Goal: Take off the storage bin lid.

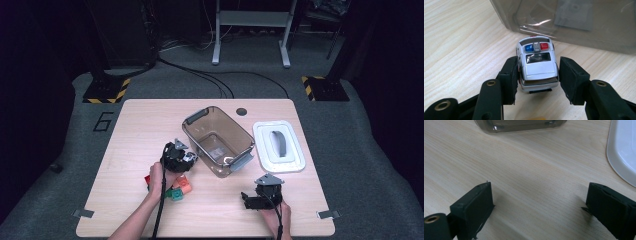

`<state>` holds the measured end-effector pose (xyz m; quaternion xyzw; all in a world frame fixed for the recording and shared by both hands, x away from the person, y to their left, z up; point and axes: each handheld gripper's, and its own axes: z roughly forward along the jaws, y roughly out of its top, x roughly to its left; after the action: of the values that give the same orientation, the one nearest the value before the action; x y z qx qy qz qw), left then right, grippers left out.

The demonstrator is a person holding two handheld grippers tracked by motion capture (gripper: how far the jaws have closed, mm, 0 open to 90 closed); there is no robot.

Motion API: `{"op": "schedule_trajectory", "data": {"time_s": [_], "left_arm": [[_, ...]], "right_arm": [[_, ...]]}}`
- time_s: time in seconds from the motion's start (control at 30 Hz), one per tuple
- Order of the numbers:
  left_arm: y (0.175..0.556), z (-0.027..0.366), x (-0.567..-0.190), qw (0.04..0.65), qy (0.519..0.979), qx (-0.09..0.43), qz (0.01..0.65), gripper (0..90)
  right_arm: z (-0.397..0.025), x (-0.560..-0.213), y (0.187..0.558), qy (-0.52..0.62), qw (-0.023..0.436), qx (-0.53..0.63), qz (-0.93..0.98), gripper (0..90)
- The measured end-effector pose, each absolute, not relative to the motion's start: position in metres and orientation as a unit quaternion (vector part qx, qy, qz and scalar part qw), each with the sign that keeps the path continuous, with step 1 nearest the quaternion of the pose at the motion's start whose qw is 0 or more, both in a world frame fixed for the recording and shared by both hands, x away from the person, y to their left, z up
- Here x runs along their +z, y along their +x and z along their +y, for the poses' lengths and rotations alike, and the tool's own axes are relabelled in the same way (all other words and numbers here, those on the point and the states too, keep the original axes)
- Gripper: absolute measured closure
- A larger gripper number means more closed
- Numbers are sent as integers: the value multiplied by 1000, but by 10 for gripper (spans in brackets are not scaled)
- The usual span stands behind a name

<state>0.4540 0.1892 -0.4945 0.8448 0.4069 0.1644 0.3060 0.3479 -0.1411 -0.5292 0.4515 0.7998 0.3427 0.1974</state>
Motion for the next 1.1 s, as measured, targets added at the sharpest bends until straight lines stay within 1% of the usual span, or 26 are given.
{"op": "schedule_trajectory", "data": {"time_s": [0.13,0.2,0.4,0.47,0.53,0.57,0.6,0.63,0.67,1.1], "left_arm": [[455,189,-496,313,843,159,408,498],[456,187,-496,306,845,163,407,481],[459,184,-494,294,848,163,410,487],[461,183,-495,288,845,165,419,395],[463,183,-497,284,846,162,420,383],[463,183,-497,282,848,159,419,384],[463,183,-498,285,848,156,418,406],[463,182,-499,287,850,152,415,451],[463,182,-499,285,850,154,415,470],[457,186,-493,294,856,151,396,486]], "right_arm": [[-141,-529,348,451,197,343,800,64],[-141,-529,348,451,197,343,800,64],[-141,-529,348,453,197,343,799,66],[-141,-529,348,453,197,343,799,66],[-141,-529,348,452,197,344,799,67],[-141,-529,348,452,198,343,799,67],[-141,-529,348,452,197,343,799,67],[-141,-529,348,452,197,344,799,67],[-141,-529,348,452,197,344,799,67],[-141,-529,348,450,200,344,800,70]]}}
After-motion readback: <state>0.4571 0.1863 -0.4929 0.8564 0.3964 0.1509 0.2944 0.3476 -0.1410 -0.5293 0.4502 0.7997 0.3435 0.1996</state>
